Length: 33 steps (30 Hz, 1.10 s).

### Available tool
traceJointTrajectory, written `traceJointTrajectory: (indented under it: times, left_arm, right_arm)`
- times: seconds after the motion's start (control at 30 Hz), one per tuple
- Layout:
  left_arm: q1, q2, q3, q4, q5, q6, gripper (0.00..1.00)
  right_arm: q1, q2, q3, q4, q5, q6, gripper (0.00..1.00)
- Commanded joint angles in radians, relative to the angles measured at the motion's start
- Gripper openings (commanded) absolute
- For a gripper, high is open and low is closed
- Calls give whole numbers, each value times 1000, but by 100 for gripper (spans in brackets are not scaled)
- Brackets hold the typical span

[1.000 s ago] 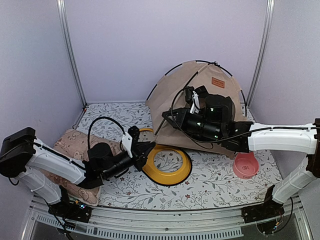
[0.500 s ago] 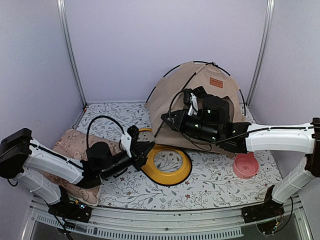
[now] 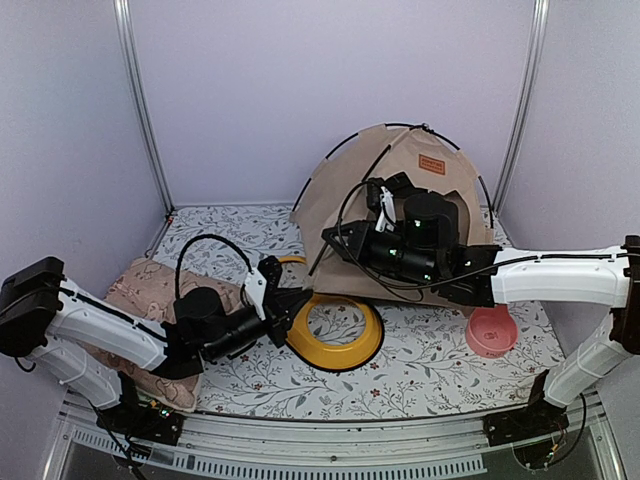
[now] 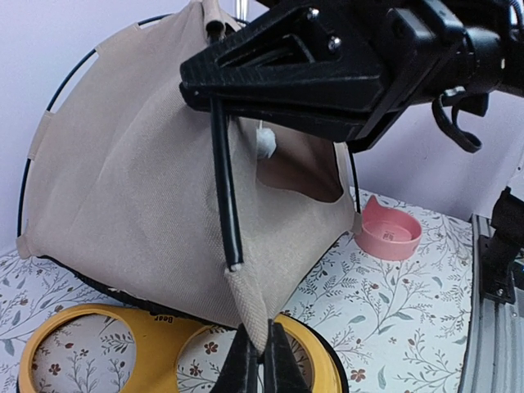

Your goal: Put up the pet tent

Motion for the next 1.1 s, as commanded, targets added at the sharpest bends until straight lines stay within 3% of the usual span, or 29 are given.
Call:
traceJointTrajectory:
  times: [0.0, 1.07]
  left_arm:
    - [-26, -27, -1, 38, 7, 20, 0]
    - [-28, -57, -11, 44, -35, 2, 0]
  right_arm:
    - [-15, 10, 18, -35, 74, -13, 0]
    - [13, 23, -11, -54, 70, -6, 0]
